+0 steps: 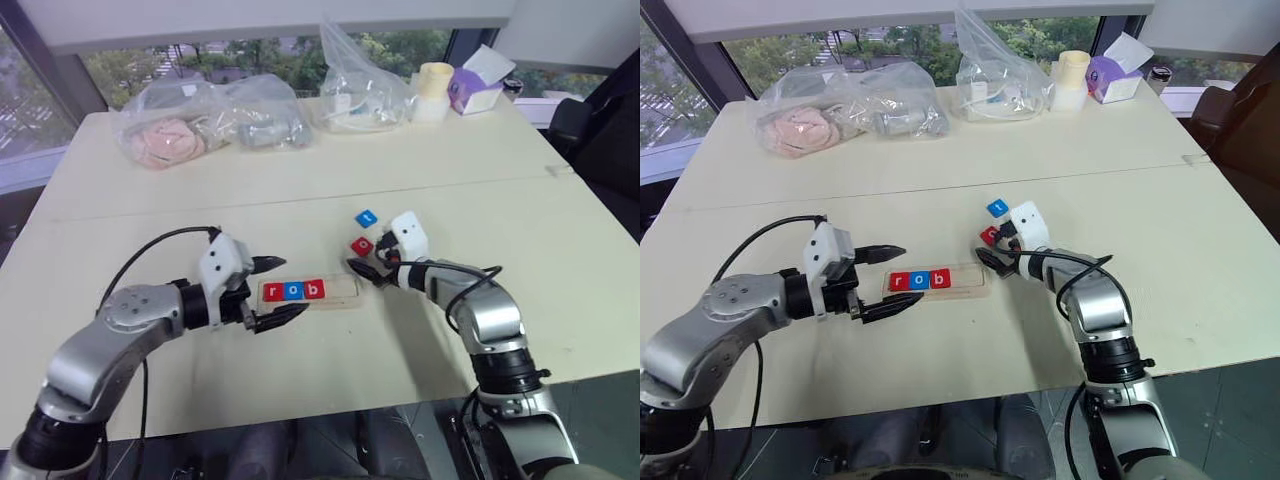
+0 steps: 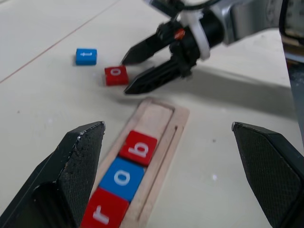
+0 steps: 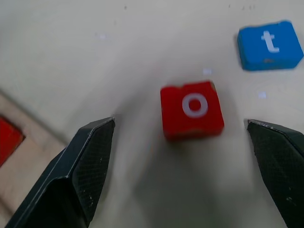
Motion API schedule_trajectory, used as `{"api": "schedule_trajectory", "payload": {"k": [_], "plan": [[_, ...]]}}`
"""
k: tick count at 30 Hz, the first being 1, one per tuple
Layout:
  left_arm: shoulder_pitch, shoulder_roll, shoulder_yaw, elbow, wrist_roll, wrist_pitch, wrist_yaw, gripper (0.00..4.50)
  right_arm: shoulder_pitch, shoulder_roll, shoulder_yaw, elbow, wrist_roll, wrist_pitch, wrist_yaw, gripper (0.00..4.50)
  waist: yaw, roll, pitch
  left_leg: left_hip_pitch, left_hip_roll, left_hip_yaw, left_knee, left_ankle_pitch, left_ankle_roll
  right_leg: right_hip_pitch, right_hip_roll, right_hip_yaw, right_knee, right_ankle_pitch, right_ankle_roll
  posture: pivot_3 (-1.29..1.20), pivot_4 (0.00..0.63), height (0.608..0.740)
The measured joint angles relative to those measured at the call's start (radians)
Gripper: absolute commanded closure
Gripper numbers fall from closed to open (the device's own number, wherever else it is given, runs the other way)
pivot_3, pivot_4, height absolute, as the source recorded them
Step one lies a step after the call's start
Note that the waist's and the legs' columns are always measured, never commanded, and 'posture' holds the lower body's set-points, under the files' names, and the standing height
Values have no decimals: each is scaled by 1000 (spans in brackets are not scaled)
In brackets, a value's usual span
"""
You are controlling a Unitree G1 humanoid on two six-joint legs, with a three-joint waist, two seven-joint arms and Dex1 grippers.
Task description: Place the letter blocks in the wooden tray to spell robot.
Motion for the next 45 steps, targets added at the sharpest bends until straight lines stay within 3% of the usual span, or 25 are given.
{"api": "schedule_trajectory", "payload": {"k": [2, 4, 6, 9, 10, 17, 21, 28, 36, 42, 43, 45], "plan": [[1, -6, -11, 14, 26, -1, 20, 0, -11, 1, 15, 30, -10, -29, -19, 36, 1, 0, 0, 0, 0, 0, 0, 0, 0, 0, 0, 0, 0, 0, 0, 0, 150, 740], [15, -6, -20, 22, 58, -2, 36, 0, -16, 10, 24, 62, -23, -60, -42, 577, -1, 0, 0, 0, 0, 0, 0, 0, 0, 0, 0, 0, 0, 0, 0, 0, 150, 740], [34, -13, -20, 20, 69, -1, 56, 0, -17, 12, 25, 81, -31, -85, -56, 1410, -1, 0, 0, 0, 0, 0, 0, 0, 0, 0, 0, 1, 0, 0, 0, 0, 150, 740], [57, -24, -18, 15, 71, 4, 70, 0, -17, 12, 28, 92, -32, -106, -61, 3068, -1, 0, 0, 1, 0, 0, 0, 0, 0, 0, 1, 1, 0, 0, 1, 0, 150, 740], [62, -24, -18, 15, 73, 4, 71, 0, -17, 12, 34, 92, -32, -108, -62, 3350, -1, 0, 0, 1, 0, 0, 0, 0, 0, 0, 1, 1, 0, 0, 0, 0, 150, 740], [39, -27, -20, 62, 116, -24, 68, 0, -18, 21, 44, 82, -44, -109, -115, 3337, 1, 0, 0, 1, 0, 0, 0, 0, 0, 0, 1, 1, 0, 0, 0, 0, 150, 740], [0, -21, -24, 85, 103, -23, 15, 0, 28, 50, -33, -147, -52, 8, -239, 3337, 7, 0, 0, 0, 0, -1, -1, 0, 0, 0, 1, 1, 0, 0, 1, 0, 150, 740], [-56, 98, -19, 64, 13, 65, -131, 0, 286, 183, -97, -593, -62, 386, -419, 3337, 4, 0, 0, 0, 1, -1, -1, 0, 0, -2, 1, 2, 0, 0, 0, 0, 150, 740], [-161, 119, -40, 70, -40, 120, -197, 0, 415, 260, -50, -711, -84, 481, -521, 3337, 1, 0, 0, 0, 1, 0, -2, 0, -1, -2, 1, 2, -1, 0, 0, 0, 150, 740], [-174, 127, -55, 82, -41, 132, -213, 0, 423, 281, -42, -697, -90, 458, -545, 345, 1, 0, 0, 0, 1, 0, -2, 0, -1, -2, 1, 3, -1, 0, 0, 0, 150, 740], [-174, 131, -55, 83, -41, 132, -214, 0, 418, 276, -42, -691, -89, 449, -544, 28, 1, 0, 0, 0, 1, 0, -2, 0, -1, -2, 1, 3, -1, -1, 2, 0, 150, 740], [-169, 135, -47, 88, -45, 132, -217, 0, 396, 253, -48, -691, -85, 431, -527, 28, 0, 0, 0, 0, 1, 0, -1, 0, -1, -2, 1, 3, -1, -2, 3, 0, 150, 740]]}}
